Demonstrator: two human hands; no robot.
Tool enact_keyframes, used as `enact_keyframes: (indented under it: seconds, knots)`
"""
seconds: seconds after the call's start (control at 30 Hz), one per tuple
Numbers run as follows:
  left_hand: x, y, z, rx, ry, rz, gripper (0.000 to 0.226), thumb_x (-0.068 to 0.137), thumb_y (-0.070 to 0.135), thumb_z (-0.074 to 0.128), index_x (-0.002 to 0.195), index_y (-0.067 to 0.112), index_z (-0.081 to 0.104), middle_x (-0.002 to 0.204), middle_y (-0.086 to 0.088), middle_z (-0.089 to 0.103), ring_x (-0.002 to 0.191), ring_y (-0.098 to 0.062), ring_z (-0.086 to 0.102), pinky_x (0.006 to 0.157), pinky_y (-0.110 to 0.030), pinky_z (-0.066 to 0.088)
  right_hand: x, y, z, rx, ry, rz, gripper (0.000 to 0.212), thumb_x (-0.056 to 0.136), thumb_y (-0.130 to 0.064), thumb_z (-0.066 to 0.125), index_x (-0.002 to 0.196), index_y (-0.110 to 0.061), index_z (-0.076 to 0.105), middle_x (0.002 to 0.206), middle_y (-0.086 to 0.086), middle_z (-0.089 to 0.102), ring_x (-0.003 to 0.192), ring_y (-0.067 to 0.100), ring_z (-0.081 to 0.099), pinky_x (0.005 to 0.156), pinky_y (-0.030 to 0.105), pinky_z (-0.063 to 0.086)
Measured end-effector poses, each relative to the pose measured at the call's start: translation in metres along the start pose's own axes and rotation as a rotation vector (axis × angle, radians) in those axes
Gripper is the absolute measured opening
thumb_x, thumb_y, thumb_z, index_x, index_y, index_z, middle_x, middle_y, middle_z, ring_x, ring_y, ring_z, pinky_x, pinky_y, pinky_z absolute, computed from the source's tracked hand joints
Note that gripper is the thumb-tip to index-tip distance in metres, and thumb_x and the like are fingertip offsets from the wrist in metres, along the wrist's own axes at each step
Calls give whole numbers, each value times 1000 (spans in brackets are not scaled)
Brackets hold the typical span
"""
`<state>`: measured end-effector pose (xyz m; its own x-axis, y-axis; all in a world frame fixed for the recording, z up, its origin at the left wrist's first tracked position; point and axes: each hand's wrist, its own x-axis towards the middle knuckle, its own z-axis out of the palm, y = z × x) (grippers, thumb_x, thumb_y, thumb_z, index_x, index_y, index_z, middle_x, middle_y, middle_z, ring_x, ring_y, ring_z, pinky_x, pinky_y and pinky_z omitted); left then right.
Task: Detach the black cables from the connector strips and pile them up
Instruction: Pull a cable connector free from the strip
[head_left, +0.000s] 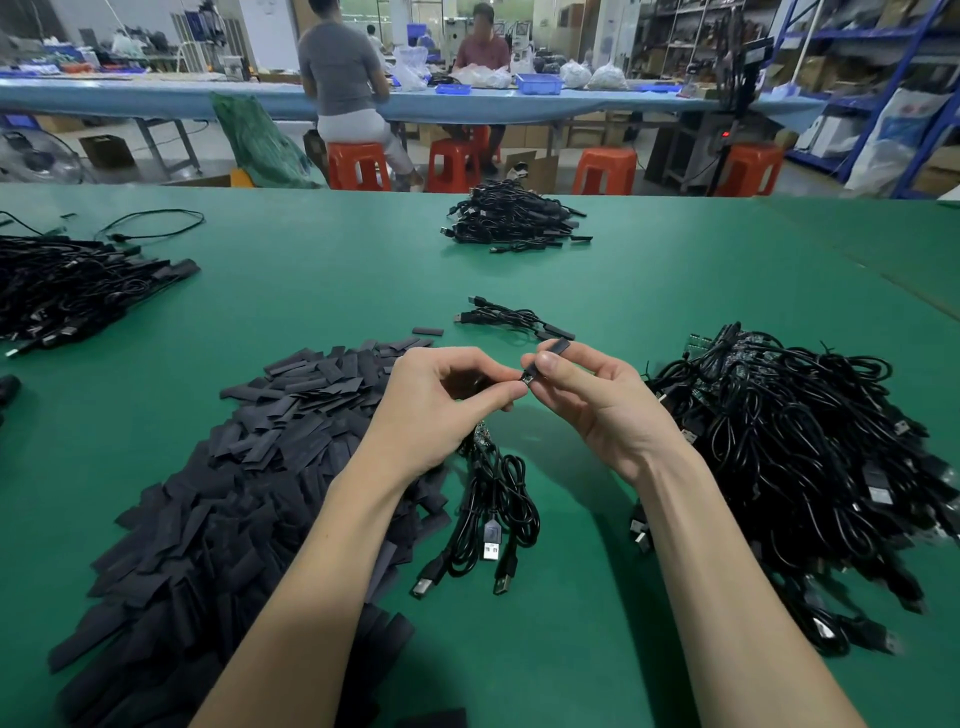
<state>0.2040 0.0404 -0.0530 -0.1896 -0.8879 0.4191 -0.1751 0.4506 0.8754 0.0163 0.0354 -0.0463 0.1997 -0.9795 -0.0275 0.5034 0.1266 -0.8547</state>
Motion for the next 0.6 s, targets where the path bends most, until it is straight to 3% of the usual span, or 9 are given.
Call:
enact_keyframes:
  seconds: [0.13, 0.3, 0.5, 0.6]
  knots:
    - [0, -2, -1, -17, -8, 4, 7, 81, 21, 84, 86, 25, 81, 76, -2, 77, 72, -20, 74, 80, -41, 62, -1, 1, -1, -18, -23, 12, 12, 71, -8, 79, 84, -10, 79, 95, 14, 77, 81, 17, 75, 73, 18, 58]
    - [-1, -1, 0, -102, 10, -17, 10, 79, 12, 85, 84, 16, 77, 76, -5, 76, 71, -23, 75, 74, -29, 60, -1, 0, -1, -83, -52, -5, 23, 72, -10, 79, 94, -5, 73, 93, 13, 77, 79, 16, 75, 74, 19, 58]
    - [-1, 0, 1, -70, 29, -57, 18, 81, 13, 84, 82, 12, 66, 72, -5, 75, 72, -24, 76, 75, -28, 60, 0, 0, 5, -236, -39, -17, 29, 67, -19, 83, 93, -8, 73, 85, 10, 76, 72, 13, 69, 77, 22, 56]
    - [-1, 2, 0, -123, 58, -82, 15, 83, 11, 82, 85, 8, 67, 73, -7, 75, 75, -24, 77, 75, -25, 58, 2, 3, 11, -213, -10, -106, 36, 73, -16, 82, 107, -11, 72, 92, 16, 77, 80, 19, 72, 81, 27, 57]
